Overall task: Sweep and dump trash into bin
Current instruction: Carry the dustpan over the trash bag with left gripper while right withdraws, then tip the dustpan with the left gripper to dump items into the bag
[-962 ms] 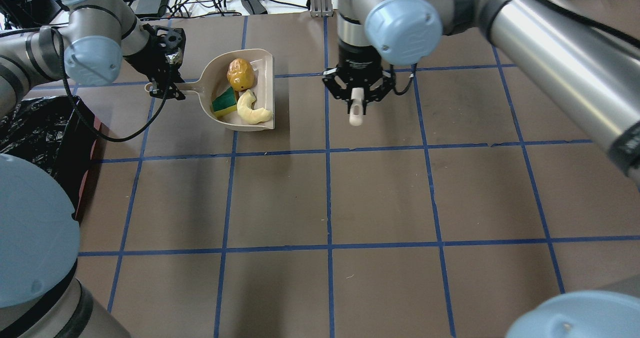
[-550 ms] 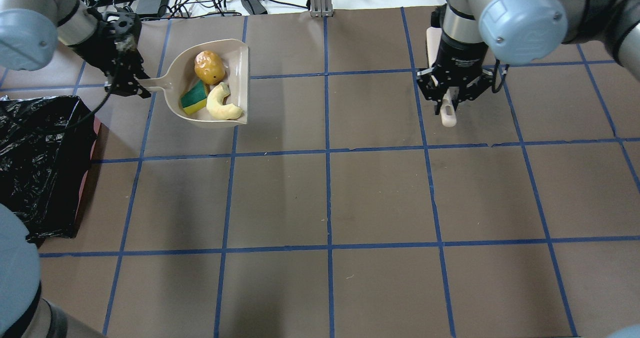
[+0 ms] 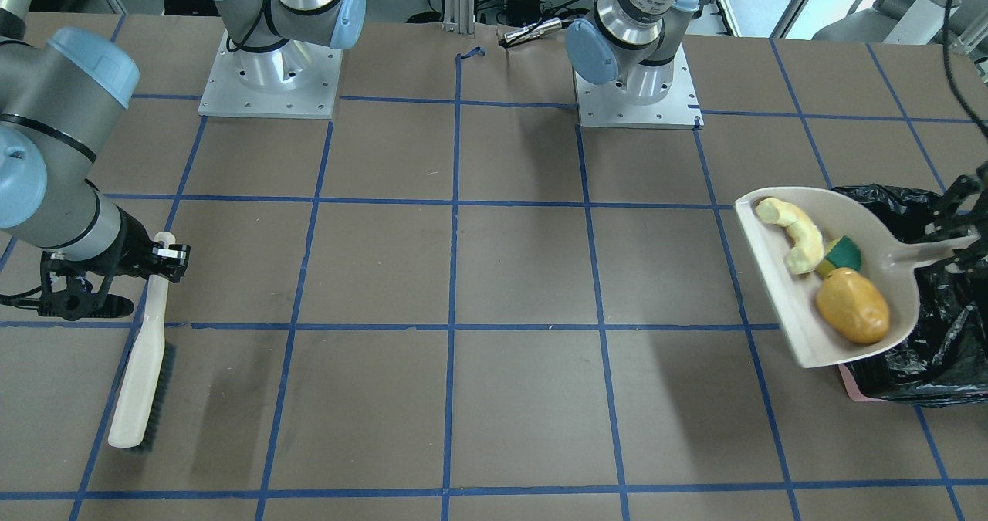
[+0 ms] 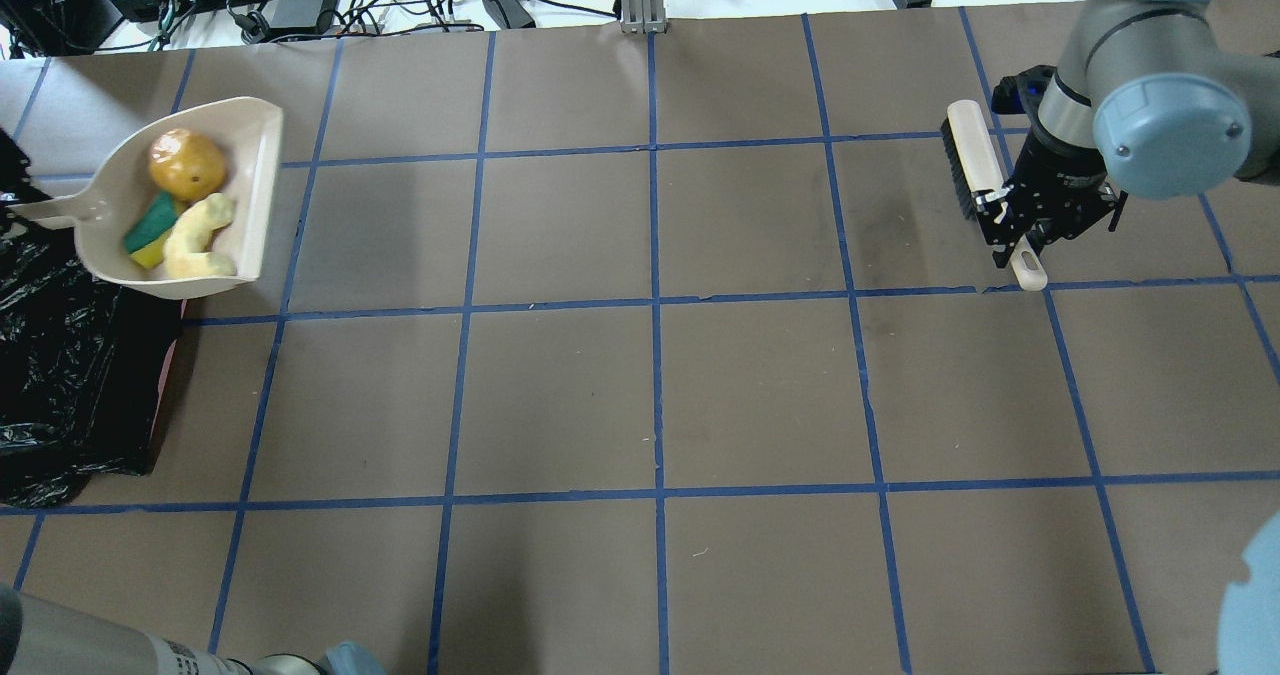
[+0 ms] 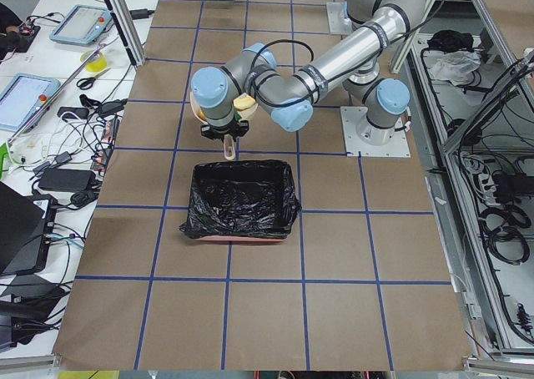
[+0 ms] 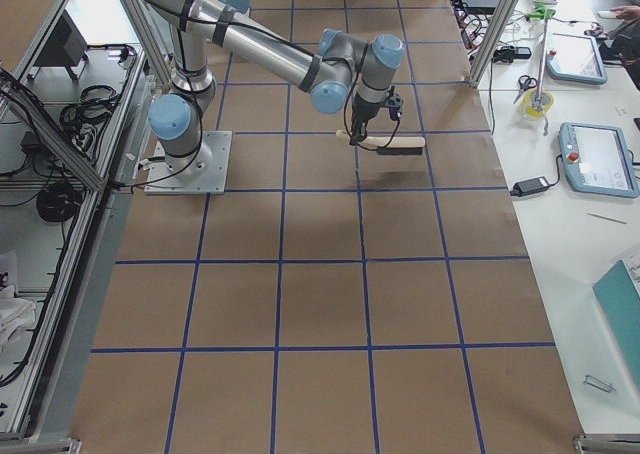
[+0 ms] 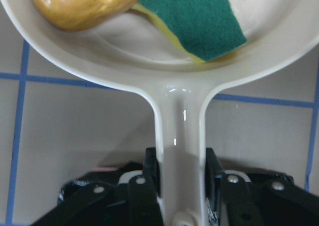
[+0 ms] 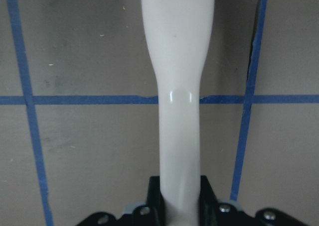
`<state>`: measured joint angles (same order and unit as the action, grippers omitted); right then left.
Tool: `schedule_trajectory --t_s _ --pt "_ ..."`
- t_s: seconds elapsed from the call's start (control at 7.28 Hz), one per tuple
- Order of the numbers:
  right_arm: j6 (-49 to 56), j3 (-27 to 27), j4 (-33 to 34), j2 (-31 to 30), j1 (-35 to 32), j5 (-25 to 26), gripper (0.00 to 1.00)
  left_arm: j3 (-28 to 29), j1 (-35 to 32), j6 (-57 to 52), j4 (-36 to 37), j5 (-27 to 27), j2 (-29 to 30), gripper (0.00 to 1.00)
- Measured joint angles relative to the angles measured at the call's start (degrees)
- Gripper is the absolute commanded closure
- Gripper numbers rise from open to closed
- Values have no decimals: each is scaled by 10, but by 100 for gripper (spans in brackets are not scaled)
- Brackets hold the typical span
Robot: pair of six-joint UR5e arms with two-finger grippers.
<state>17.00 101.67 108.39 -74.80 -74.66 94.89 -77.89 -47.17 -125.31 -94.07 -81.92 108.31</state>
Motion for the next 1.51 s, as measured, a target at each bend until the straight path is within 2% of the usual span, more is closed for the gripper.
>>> schedule_trajectory --t_s 0.27,0.55,0.96,1.24,1.51 --pt "64 14 40 20 40 1 100 59 72 -42 -6 -75 20 100" --pt "63 12 67 40 59 2 100 91 96 -51 34 -160 33 100" --pt "14 6 81 58 61 0 100 95 73 -76 106 -330 39 100" --pt "15 5 76 55 59 -2 100 91 40 -155 188 -429 47 100" --pt "46 5 73 56 58 -5 100 89 -1 -192 245 -482 49 100"
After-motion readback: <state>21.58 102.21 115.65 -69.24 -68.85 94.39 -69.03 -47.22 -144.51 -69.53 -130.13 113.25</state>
